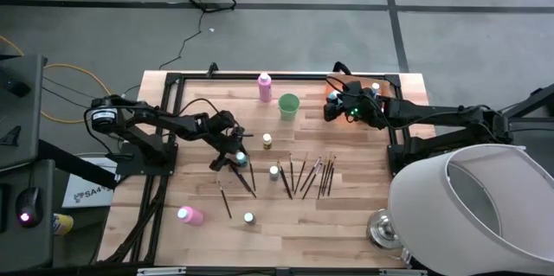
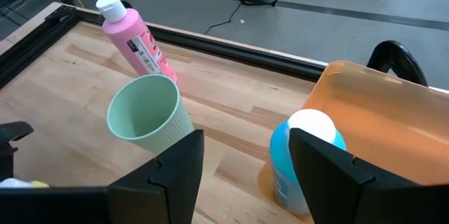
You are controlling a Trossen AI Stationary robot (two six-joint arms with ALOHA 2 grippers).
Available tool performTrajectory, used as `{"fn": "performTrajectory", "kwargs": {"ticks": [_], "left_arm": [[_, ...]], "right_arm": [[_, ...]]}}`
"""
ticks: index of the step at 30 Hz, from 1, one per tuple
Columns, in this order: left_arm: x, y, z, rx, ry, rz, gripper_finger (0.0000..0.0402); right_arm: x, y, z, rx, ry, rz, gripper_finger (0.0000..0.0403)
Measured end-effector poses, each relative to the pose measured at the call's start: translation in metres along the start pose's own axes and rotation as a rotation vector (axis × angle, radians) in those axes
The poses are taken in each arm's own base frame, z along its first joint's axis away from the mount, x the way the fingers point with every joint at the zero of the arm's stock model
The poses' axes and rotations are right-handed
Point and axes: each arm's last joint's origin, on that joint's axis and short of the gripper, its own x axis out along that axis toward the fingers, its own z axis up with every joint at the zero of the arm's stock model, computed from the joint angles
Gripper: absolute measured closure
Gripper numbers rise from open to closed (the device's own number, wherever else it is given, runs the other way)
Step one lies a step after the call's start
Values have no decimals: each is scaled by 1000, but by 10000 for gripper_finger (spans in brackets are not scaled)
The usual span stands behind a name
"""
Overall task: Pick & Place Paint Supplies
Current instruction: Put the small blue paint bottle into the orange bin
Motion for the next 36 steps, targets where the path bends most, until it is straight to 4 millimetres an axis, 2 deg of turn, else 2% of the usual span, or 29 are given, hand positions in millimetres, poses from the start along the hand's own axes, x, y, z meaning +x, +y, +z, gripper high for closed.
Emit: {"fn": "performTrajectory", "kwargs": {"ticks": [14, 17, 26, 33, 36], "left_arm": [[0, 0, 2, -12, -26, -19, 159], [0, 0, 2, -12, -27, -21, 177], [0, -1, 2, -20, -51, -62, 274], [0, -1, 2, -27, -50, -60, 285], [0, 1, 5, -84, -44, -40, 286]], "right_arm": [[0, 0, 0, 2, 3, 4, 199], [0, 0, 0, 2, 3, 4, 199], [0, 0, 0, 19, 4, 4, 199], [0, 0, 0, 27, 8, 9, 199], [0, 2, 0, 36, 20, 48, 199]]}}
